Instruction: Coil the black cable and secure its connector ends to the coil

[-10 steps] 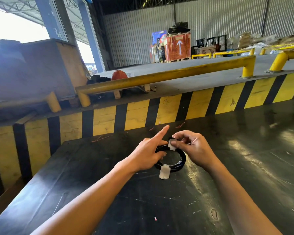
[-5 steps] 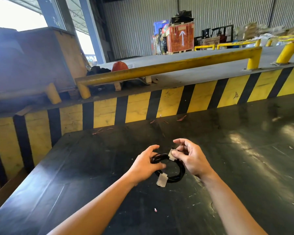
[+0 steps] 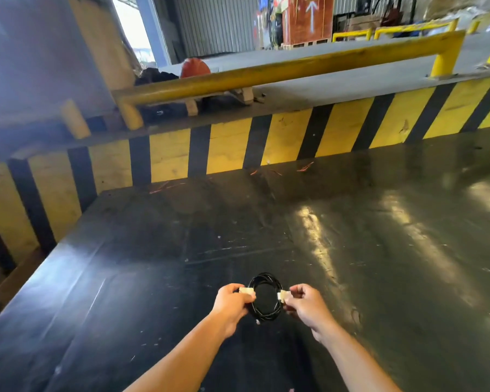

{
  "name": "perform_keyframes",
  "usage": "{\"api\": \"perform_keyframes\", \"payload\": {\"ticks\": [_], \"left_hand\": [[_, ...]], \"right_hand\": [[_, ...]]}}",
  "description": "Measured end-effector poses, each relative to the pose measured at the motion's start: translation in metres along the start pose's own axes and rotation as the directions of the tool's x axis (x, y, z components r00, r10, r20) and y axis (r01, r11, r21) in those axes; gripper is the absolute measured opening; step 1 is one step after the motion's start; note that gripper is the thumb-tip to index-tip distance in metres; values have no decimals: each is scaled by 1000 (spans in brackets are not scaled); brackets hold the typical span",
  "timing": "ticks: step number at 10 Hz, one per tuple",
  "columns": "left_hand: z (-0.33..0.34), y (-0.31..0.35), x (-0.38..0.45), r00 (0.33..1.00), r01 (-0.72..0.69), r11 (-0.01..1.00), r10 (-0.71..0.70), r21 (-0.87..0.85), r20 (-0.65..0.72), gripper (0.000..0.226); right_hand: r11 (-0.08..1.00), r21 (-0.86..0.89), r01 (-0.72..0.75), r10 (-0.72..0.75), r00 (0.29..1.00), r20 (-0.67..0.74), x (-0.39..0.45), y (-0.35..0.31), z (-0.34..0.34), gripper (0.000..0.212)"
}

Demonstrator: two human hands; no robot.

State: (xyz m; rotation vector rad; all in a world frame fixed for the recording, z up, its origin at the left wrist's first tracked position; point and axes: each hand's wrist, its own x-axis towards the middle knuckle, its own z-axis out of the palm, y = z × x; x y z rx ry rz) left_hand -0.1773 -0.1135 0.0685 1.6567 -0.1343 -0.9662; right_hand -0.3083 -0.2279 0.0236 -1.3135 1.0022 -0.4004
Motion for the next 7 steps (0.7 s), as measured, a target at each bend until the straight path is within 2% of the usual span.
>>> {"api": "perform_keyframes", "payload": {"ticks": [2, 3, 4, 6, 7], "left_hand": [[-4, -29, 24, 996, 85, 985, -84, 150, -15, 19], [-5, -32, 41, 992, 126, 977, -121, 170, -39, 22], [-7, -33, 58, 986, 159, 972, -150, 173, -66, 24], [-14, -36, 73, 981, 167, 970, -147, 177, -124, 55], [-21, -41, 68, 983, 151, 961, -121, 232, -138, 56]], "right_hand": [[984, -146, -107, 109, 994, 6, 17, 24, 18, 31], [947, -303, -107, 113, 994, 4, 29, 22, 26, 47], [922, -374, -102, 121, 992, 28, 39, 18, 35, 55], [898, -434, -74, 106, 993, 51, 51, 27, 38, 57], [924, -376, -73, 87, 996, 20, 48, 25, 34, 59]]}}
